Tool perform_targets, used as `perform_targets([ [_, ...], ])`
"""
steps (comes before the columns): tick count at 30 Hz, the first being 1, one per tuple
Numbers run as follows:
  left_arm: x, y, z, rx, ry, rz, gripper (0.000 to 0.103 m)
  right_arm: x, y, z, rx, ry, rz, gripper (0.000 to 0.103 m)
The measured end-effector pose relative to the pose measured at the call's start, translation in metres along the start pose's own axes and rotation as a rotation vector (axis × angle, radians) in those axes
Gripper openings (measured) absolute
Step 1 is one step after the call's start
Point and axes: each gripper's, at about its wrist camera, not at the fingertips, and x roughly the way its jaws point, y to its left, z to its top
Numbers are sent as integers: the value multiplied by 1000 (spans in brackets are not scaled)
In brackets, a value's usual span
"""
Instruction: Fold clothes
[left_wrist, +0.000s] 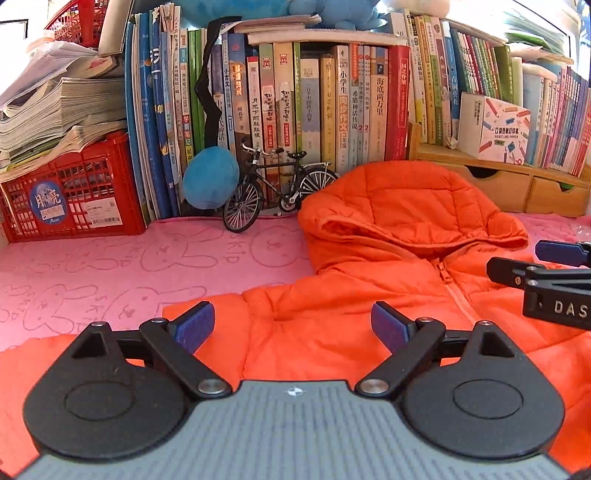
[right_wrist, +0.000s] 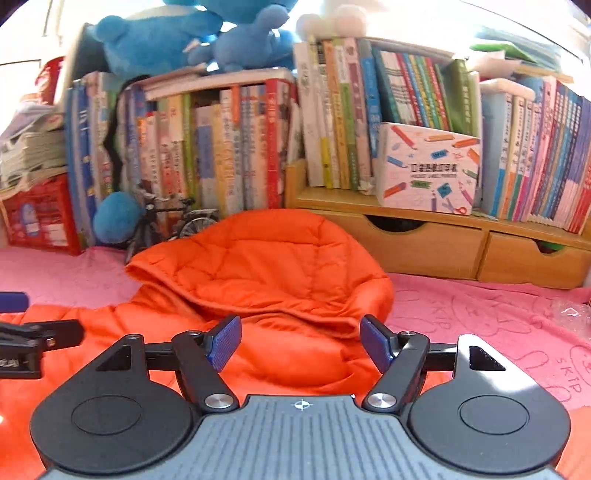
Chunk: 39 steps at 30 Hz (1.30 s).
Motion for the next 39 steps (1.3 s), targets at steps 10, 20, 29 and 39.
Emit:
perform_targets([
  [10, 19, -8, -25, 63, 49, 90, 98, 14, -7, -28, -111, 121, -202, 79],
  [20, 2, 0, -28, 82, 32, 186, 96, 9, -64, -19, -38, 150, -438, 84],
  [29, -96, -3, -76, 6, 44, 6, 95, -130, 14, -62, -38, 99, 101, 82],
  [39, -165, -5, -146, 122, -43, 88, 97, -258, 64, -180, -110, -45, -4, 87],
])
